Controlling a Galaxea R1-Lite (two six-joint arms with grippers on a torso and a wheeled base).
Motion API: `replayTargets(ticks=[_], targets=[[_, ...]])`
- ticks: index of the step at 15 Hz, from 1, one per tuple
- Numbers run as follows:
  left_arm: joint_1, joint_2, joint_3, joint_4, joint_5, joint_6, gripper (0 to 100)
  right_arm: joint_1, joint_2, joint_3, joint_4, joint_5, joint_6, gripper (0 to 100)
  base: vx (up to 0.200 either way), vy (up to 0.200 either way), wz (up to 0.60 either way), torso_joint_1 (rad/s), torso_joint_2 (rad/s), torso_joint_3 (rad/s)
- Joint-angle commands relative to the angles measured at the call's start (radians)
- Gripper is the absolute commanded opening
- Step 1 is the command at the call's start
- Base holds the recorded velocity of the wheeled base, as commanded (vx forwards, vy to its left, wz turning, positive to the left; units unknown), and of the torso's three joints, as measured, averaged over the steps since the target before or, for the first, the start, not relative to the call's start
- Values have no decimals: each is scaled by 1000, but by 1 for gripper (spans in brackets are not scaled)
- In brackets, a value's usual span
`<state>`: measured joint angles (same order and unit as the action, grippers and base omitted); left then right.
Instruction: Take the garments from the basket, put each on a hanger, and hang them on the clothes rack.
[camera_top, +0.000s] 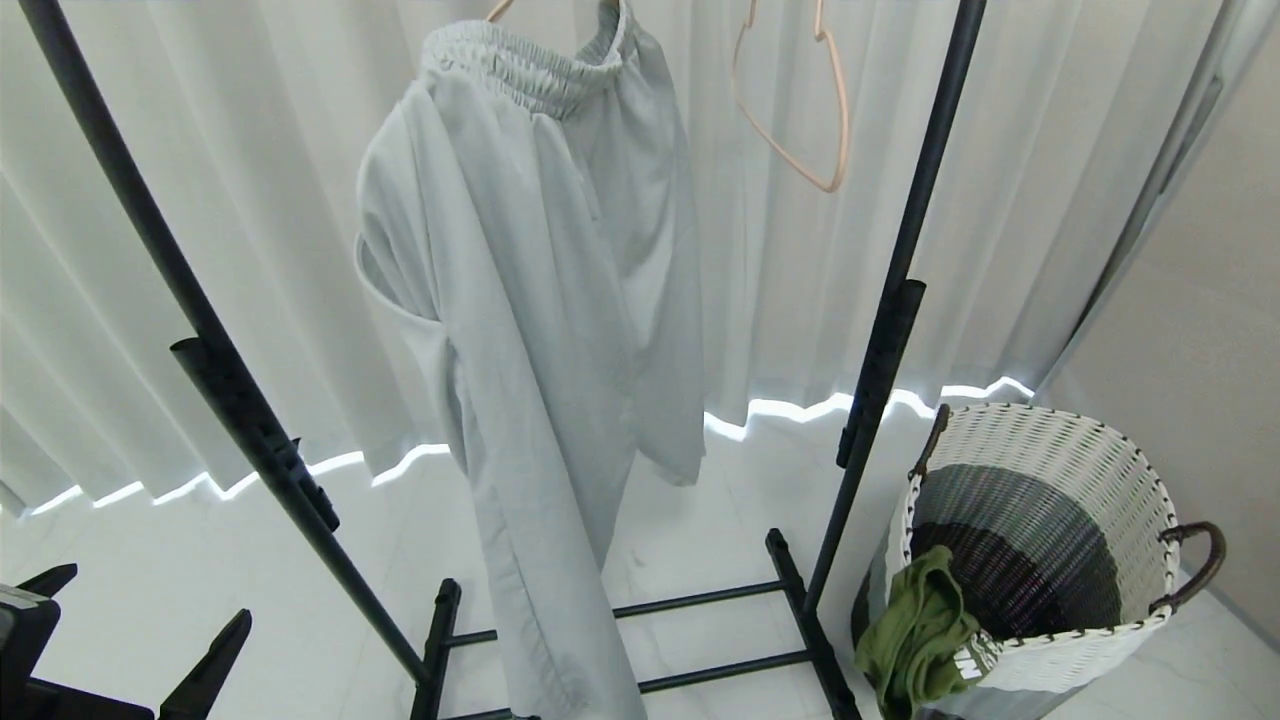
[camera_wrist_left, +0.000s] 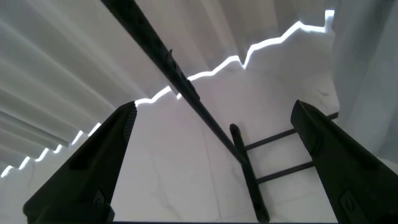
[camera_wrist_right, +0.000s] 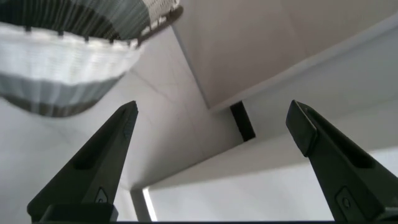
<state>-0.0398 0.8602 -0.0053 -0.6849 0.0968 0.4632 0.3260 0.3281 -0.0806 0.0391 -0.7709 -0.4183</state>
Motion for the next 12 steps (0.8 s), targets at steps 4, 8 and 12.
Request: replayTargets(ticks=[4, 8, 12], targets=[[0, 22, 2, -1, 1, 5, 100, -2, 111, -1, -1, 28, 13, 100, 200, 0, 0, 4, 4, 1], [0, 17, 4, -1, 1, 5, 100, -4, 321, -56, -5, 303, 78, 100, 0, 0, 0, 0, 0, 0], [-9, 17, 5, 1, 1, 11, 100, -10, 625, -62, -105, 495, 136, 100, 0, 0, 0, 0, 0, 0]])
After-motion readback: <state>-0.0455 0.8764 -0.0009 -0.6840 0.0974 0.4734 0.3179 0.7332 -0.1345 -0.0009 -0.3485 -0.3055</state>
